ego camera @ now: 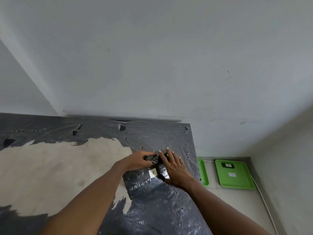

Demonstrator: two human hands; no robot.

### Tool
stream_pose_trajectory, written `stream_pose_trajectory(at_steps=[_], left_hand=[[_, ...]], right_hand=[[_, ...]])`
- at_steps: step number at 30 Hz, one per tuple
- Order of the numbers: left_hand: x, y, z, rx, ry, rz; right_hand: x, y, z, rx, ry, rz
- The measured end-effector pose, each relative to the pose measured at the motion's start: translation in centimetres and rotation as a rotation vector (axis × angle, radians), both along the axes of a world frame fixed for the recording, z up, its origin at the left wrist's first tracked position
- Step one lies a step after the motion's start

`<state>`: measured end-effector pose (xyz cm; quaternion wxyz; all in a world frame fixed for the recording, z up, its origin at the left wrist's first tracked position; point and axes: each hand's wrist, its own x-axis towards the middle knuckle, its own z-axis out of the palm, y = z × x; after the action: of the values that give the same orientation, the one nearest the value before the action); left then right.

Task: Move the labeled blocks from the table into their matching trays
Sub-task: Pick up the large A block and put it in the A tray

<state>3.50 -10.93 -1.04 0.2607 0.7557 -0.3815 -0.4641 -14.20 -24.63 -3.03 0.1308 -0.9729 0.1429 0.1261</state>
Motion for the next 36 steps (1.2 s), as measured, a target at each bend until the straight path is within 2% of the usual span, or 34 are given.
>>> stream_pose_trajectory(at_steps=[5, 10, 12, 16, 22, 25, 27, 29, 31, 33, 34, 36], left_hand=[[0.2, 0.8, -0.4, -0.025, -0.172, 0.040], [-1.1, 2.2, -1.1, -0.030, -0.712, 0.159], [-1.8, 3.2, -1.7, -0.046, -0.822, 0.157], [-2.6, 4.8, -2.5, 0.056, -0.815, 0.085], [-3.1, 5.1, -2.9, 0.127, -0.825, -0.046], [-2.5, 4.8, -2.9, 0.139, -0.810, -0.168], [-1.5, 4.7, -2.8, 0.146, -0.861, -0.264], [-0.7, 4.7, -2.6, 0.164, -0.920, -0.268], [-1.0, 4.3, -2.3, 0.201, -0.928, -0.117], [-2.5, 3.5, -2.1, 0.237, -0.879, 0.204], [-3.4, 3.1, -2.1, 0.251, -0.795, 0.414], [-4.8, 2.4, -2.1, 0.214, -0.492, 0.740]], right_hand=[[1.9, 0.5, -0.5, 0.101, 0.021, -0.067], [3.4, -0.9, -0.1, 0.155, 0.110, -0.065], [3.8, -1.2, -0.2, 0.185, 0.138, -0.084], [3.7, -0.6, -1.1, 0.229, 0.133, -0.163], [3.6, -0.1, -1.2, 0.199, 0.102, -0.168], [2.7, -0.3, -0.5, 0.136, -0.036, -0.155], [2.0, -0.6, -0.1, 0.028, -0.124, -0.154], [1.6, -0.9, -0.2, -0.006, -0.166, -0.162], [1.7, -0.9, -0.4, 0.074, -0.158, -0.166], [2.1, -0.3, -0.7, 0.132, -0.103, -0.161], [2.3, 0.1, -0.8, 0.118, -0.093, -0.172], [2.6, 0.8, -1.0, 0.074, -0.130, -0.236]])
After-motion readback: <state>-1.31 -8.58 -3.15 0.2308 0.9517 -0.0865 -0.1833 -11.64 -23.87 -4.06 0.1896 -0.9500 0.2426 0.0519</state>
